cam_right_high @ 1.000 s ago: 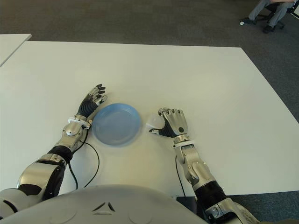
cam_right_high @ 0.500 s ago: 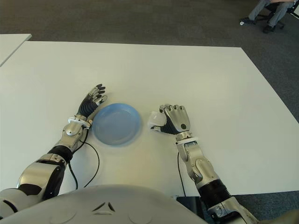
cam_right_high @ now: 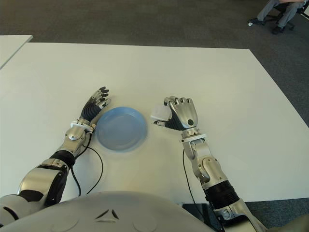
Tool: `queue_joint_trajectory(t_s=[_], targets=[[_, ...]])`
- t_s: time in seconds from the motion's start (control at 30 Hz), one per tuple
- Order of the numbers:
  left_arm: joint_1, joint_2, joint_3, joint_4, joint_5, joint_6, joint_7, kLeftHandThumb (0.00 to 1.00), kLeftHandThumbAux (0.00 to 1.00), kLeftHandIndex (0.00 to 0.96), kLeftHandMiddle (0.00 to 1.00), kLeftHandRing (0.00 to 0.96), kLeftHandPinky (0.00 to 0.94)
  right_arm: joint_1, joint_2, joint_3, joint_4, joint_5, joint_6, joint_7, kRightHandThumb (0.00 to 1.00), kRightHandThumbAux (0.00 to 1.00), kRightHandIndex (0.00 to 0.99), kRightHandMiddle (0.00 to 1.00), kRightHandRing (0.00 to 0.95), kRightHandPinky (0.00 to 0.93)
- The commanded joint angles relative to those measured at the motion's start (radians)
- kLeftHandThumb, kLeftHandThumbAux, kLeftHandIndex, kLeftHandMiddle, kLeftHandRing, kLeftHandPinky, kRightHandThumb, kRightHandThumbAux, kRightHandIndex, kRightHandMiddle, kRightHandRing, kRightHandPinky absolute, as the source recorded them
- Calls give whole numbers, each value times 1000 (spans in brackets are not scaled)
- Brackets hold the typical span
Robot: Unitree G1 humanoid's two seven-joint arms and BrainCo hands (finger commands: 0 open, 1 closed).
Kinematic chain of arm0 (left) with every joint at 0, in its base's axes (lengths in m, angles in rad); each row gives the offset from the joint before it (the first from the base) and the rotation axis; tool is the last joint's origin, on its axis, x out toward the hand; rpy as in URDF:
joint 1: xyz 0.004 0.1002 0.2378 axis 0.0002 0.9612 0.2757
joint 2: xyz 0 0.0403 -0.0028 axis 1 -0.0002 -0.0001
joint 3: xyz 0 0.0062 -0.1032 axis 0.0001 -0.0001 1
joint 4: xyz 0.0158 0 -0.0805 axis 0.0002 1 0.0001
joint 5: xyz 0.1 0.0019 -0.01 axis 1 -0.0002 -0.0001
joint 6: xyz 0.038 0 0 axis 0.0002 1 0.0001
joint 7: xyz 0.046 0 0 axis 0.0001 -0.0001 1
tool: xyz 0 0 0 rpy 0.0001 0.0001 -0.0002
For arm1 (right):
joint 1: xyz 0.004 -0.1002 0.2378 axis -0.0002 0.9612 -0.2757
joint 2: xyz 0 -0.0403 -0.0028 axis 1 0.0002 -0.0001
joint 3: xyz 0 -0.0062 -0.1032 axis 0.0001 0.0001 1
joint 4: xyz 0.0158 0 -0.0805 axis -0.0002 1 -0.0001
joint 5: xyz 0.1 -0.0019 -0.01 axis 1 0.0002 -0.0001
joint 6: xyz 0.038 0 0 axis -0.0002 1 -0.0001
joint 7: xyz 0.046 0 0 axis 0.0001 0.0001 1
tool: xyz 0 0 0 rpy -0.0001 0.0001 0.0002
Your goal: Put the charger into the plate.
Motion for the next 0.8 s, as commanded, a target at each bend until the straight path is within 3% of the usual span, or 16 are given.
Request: queue_joint_trajectory(t_s=[0.03,0.47,0.8], targets=[[55,-35,-8,59,8,58,-32,0,507,3,142,141,130,-31,14,-5,-29,-12,-1,20,736,710,440,873,876,891],[51,-41,-2,62,17,69,-6,0,499,10,162,161,144,-69,24,3,-31,-37,-31,-8,734,711,440,871,874,892],[47,-52,6,60,11,81,17,0,493,21,173,168,145,-93,55,25,-31,-36,-48,20,740,709,440,870,873,889]])
